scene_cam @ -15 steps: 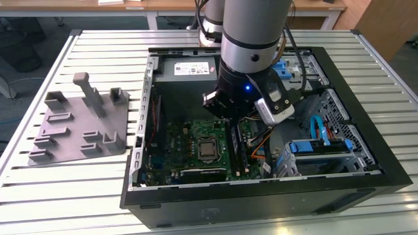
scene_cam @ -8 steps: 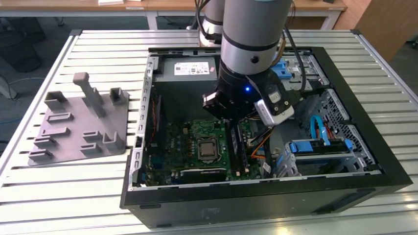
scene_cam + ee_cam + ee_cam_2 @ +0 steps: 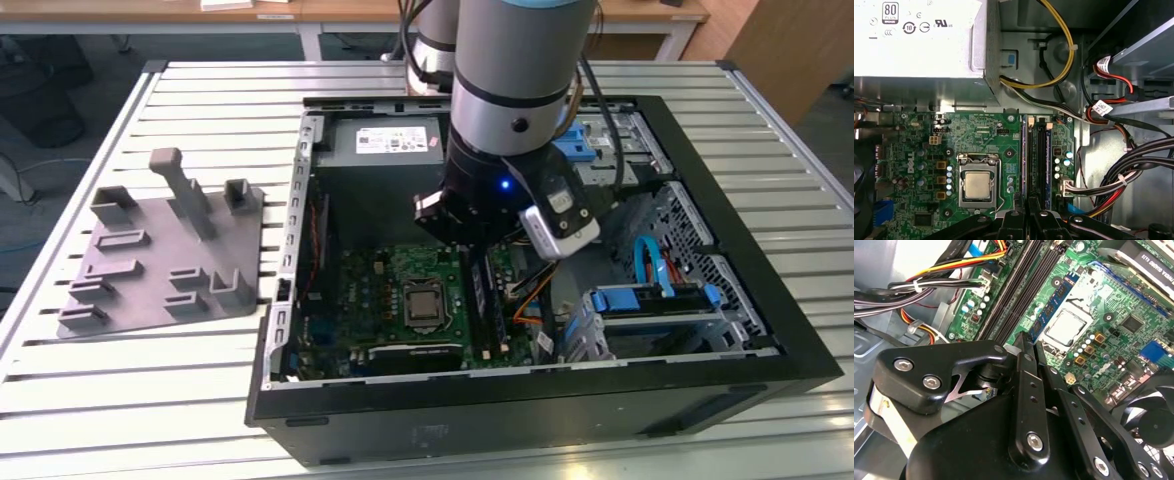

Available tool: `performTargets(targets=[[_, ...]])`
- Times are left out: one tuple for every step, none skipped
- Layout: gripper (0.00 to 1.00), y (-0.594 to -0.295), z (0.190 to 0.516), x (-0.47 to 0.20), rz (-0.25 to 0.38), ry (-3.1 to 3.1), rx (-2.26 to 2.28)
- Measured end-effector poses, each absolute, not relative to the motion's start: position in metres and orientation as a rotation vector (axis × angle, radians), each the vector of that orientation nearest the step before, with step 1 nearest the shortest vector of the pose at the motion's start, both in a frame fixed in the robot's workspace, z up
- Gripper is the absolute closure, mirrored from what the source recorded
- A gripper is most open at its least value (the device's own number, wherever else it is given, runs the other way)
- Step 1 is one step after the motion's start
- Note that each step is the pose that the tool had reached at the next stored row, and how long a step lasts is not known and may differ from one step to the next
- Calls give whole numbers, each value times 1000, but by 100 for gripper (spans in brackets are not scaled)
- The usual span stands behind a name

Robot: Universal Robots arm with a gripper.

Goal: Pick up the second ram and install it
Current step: 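Insert the second ram into the second slot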

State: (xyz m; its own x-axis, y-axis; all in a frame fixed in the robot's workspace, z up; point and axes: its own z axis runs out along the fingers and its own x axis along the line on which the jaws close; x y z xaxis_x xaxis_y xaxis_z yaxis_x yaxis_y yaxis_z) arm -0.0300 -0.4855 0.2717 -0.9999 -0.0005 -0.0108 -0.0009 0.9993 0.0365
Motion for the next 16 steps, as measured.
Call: performTargets(targets=[[86, -486, 271, -30, 57, 3130, -1], [86, -486, 271, -30, 57, 3130, -1], [86, -486, 270, -30, 57, 3130, -1], [86, -486, 270, -30, 57, 3130, -1], [86, -486, 269, -30, 57, 3130, -1], [86, -486, 269, -30, 57, 3130, -1], [86, -487, 268, -30, 57, 3130, -1], [86, -487, 268, -30, 57, 3130, -1], [86, -487, 267, -30, 57, 3130, -1], [86, -487, 267, -30, 57, 3130, -1], [86, -487, 266, -30, 57, 3130, -1], [86, -487, 266, -30, 57, 3130, -1], [86, -487, 265, -30, 57, 3130, -1], [86, -487, 265, -30, 57, 3130, -1], [86, -487, 264, -30, 57, 3130, -1], [86, -488, 264, -30, 57, 3130, -1]])
